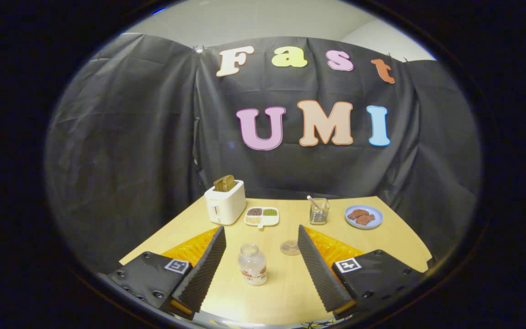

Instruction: Take the bottle from table, then pour the juice into the cup, finally place the bottle on the coaster

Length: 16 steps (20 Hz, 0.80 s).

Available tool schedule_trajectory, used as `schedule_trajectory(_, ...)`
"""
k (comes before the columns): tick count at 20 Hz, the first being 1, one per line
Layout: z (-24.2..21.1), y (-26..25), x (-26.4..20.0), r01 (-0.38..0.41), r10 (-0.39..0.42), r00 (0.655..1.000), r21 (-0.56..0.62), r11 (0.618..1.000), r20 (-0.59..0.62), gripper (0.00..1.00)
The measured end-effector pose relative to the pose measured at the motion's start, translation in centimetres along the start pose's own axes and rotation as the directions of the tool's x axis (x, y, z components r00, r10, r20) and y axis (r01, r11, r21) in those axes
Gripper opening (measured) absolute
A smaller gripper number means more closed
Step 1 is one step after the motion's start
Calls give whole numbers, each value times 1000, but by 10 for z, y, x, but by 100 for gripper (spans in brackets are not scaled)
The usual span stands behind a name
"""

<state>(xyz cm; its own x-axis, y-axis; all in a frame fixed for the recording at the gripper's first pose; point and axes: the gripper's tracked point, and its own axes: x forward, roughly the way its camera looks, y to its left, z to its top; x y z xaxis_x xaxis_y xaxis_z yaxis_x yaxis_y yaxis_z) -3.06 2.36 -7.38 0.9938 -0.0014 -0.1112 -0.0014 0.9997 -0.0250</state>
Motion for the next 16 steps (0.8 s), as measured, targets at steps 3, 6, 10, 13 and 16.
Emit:
schedule_trajectory(3, -23, 2, 7, 23, -24, 999, -23, 999, -35, 99)
schedule_trajectory(6, -48, 9, 17, 22, -25, 997, -33, 999, -72, 99)
schedule_trajectory(10, -82, 17, 35, 17, -21, 993, -36, 999, -118, 99)
schedule_trajectory(13, -108, 16, 52, 26, -36, 987, -68, 997, -159, 99)
schedule_trajectory(16, -131, 17, 69, 22, -37, 982, -84, 996, -185, 99)
